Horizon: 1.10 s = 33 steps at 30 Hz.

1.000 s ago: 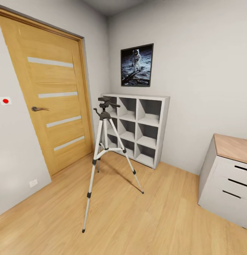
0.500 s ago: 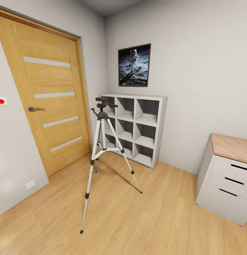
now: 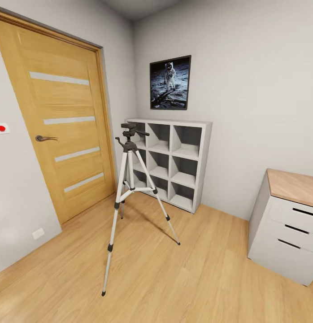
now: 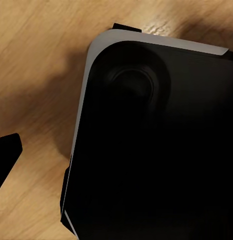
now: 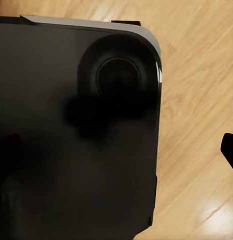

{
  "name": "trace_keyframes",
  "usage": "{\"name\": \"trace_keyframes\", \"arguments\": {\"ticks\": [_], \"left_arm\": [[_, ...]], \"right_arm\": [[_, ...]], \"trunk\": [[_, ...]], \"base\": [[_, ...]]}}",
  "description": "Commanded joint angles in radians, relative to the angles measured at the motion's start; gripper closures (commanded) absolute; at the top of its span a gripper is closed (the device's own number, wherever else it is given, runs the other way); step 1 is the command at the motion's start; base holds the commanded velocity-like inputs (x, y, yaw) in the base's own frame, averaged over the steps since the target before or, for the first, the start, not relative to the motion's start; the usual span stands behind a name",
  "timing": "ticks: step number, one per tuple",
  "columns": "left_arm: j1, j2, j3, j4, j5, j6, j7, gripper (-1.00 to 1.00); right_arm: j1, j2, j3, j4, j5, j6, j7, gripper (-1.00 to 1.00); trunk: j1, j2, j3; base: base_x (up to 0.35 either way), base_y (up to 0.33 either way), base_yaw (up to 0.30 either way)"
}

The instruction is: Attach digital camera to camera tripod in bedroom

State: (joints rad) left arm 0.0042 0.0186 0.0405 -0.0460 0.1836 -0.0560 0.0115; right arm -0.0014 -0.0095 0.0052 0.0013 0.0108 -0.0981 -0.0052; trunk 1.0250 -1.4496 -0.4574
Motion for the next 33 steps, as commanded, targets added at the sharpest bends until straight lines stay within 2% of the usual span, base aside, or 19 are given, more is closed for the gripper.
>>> {"name": "trace_keyframes", "arguments": {"ticks": [1,24,33], "left_arm": [[0.000,0.000,0.004,-0.002,0.004,-0.001,0.001,-1.00],[0.000,-0.015,0.015,0.002,0.010,0.002,-0.007,-1.00],[0.000,-0.016,0.015,0.002,0.014,0.002,0.001,-1.00]], "right_arm": [[0.000,0.000,0.001,0.000,0.001,-0.003,-0.001,-1.00],[0.000,0.001,0.002,0.000,0.001,-0.003,-0.001,-1.00],[0.000,-0.001,0.001,0.000,0.001,-0.005,-0.002,-1.00]], "trunk": [[0.000,0.000,-0.001],[0.000,0.000,-0.001],[0.000,0.000,-0.001]], "base": [[0.000,0.000,0.000],[0.002,0.000,0.000],[0.174,-0.111,0.000]]}}
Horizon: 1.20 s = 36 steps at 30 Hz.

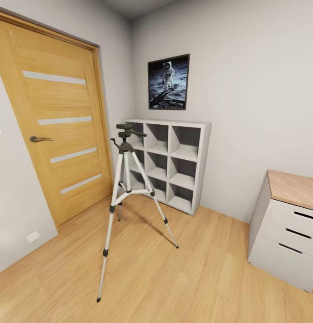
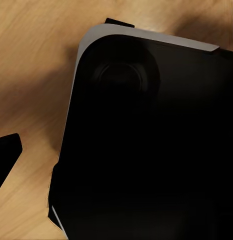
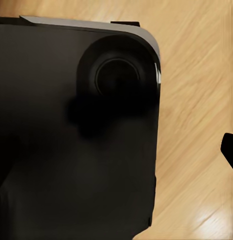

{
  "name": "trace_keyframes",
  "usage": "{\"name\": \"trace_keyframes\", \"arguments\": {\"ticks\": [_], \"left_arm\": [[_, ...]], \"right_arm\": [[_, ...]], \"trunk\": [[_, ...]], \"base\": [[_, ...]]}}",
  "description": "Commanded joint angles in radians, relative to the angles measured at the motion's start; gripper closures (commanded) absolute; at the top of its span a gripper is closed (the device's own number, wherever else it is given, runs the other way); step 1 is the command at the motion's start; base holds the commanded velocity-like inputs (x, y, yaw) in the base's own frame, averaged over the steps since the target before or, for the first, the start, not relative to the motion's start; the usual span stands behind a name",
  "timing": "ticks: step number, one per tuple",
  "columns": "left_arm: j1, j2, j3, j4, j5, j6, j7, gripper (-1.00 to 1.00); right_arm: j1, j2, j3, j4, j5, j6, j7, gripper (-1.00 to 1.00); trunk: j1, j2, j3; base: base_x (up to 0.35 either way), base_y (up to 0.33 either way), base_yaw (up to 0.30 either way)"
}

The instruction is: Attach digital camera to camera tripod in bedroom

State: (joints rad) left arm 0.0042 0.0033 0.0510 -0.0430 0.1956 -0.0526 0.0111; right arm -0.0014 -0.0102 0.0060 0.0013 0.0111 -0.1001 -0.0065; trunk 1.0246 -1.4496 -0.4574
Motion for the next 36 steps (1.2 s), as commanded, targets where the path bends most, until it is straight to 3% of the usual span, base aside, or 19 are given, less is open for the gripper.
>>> {"name": "trace_keyframes", "arguments": {"ticks": [1,18,36], "left_arm": [[0.000,0.000,0.005,-0.002,0.002,-0.001,0.001,-1.00],[0.000,0.000,0.006,-0.002,0.008,-0.004,0.003,-1.00],[0.000,0.000,0.006,-0.002,0.014,-0.004,0.003,-1.00]], "right_arm": [[0.000,0.000,0.000,0.000,0.001,-0.003,-0.001,-1.00],[0.000,0.001,-0.001,0.000,0.000,-0.001,0.000,-1.00],[0.000,0.001,-0.001,0.000,0.001,-0.001,-0.001,-1.00]], "trunk": [[0.000,0.000,-0.001],[0.000,0.000,-0.001],[0.000,0.000,-0.001]], "base": [[0.231,-0.161,0.000],[0.177,-0.127,0.009],[0.005,-0.004,0.226]]}}
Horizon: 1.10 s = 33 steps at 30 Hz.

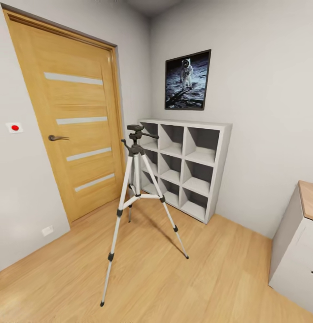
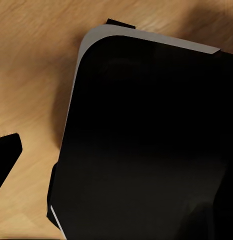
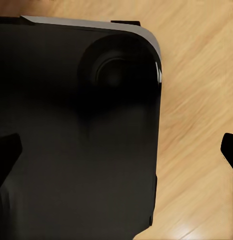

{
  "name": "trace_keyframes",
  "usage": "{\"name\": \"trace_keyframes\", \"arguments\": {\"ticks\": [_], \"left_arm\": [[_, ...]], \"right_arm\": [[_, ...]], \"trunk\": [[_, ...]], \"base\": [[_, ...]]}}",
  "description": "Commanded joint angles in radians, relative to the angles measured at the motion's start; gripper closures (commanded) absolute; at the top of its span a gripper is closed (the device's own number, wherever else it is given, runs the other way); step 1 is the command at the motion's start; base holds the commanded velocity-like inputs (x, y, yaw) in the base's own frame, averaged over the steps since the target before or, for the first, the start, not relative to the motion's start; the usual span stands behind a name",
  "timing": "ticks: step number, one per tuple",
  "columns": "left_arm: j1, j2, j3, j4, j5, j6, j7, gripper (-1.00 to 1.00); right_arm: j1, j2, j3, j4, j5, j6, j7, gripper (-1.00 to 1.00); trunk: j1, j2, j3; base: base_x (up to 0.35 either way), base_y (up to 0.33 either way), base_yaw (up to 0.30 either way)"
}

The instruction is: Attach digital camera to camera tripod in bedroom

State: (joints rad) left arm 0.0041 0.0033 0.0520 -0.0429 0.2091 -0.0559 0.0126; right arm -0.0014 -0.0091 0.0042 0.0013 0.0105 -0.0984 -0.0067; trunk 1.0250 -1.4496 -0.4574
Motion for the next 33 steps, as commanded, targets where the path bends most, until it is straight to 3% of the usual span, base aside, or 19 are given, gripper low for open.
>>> {"name": "trace_keyframes", "arguments": {"ticks": [1,7,17,25,33], "left_arm": [[0.000,0.000,0.005,-0.002,0.001,-0.001,0.001,-1.00],[0.000,0.000,0.005,-0.002,0.007,-0.001,0.001,-1.00],[0.000,0.001,0.003,-0.002,0.046,-0.001,0.001,-1.00],[0.000,0.001,0.003,-0.002,0.050,-0.001,0.001,-1.00],[0.000,0.000,0.003,-0.002,0.050,-0.001,0.001,-1.00]], "right_arm": [[0.000,0.000,0.000,0.000,0.001,-0.003,-0.001,-1.00],[0.000,0.000,0.000,0.000,0.001,-0.004,-0.001,-1.00],[0.000,-0.001,0.001,0.000,0.001,-0.004,0.000,-1.00],[0.000,0.006,0.003,0.000,0.006,-0.002,0.000,-1.00],[0.000,0.000,0.003,0.000,0.007,-0.002,-0.001,-1.00]], "trunk": [[0.000,0.000,-0.001],[0.000,0.000,-0.001],[0.000,0.000,-0.001],[0.000,0.000,-0.001],[0.000,0.000,-0.001]], "base": [[0.000,0.000,0.198],[0.000,0.000,0.162],[0.000,0.000,0.027],[0.000,0.000,0.018],[0.000,0.000,0.209]]}}
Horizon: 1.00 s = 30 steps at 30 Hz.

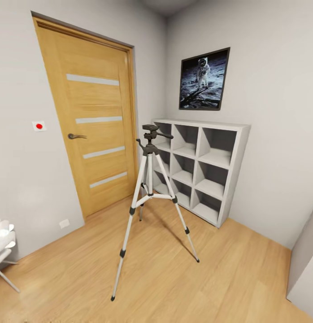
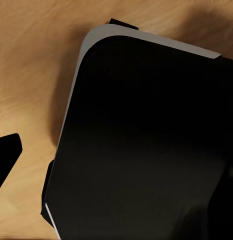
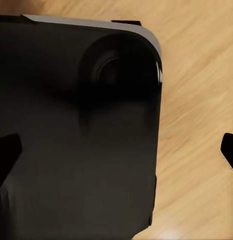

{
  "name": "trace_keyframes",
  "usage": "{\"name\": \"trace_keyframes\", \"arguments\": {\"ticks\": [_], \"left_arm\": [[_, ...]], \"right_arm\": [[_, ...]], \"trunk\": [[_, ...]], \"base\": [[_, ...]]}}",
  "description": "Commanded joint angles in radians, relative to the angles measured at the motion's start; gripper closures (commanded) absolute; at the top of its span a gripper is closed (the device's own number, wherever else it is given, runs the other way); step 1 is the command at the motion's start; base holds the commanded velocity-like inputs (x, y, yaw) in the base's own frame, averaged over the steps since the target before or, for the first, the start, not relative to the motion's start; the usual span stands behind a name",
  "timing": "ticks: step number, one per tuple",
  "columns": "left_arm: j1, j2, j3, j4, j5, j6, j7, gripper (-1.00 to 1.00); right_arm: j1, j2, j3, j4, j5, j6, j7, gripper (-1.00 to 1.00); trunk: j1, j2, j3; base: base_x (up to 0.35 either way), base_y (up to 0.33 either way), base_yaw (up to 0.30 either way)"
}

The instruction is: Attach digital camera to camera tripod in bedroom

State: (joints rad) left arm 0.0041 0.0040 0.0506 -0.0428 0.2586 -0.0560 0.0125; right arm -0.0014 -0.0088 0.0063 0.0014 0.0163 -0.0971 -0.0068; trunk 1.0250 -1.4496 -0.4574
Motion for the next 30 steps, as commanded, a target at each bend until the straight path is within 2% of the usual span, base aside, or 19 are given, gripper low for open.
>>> {"name": "trace_keyframes", "arguments": {"ticks": [1,10,30], "left_arm": [[0.000,0.000,0.005,-0.002,0.001,-0.001,0.001,-1.00],[0.000,0.000,0.005,-0.002,0.001,-0.001,0.001,-1.00],[0.000,0.000,0.006,-0.002,0.001,-0.001,0.002,-1.00]], "right_arm": [[0.000,0.000,0.001,0.000,0.002,-0.003,-0.001,-1.00],[0.000,-0.001,-0.001,0.000,0.000,-0.006,-0.001,-1.00],[0.000,-0.002,0.000,0.000,0.000,-0.006,-0.001,-1.00]], "trunk": [[0.000,0.000,-0.001],[0.000,0.000,-0.001],[0.000,0.000,-0.001]], "base": [[0.000,0.000,0.259],[0.000,0.000,0.213],[0.000,0.000,0.014]]}}
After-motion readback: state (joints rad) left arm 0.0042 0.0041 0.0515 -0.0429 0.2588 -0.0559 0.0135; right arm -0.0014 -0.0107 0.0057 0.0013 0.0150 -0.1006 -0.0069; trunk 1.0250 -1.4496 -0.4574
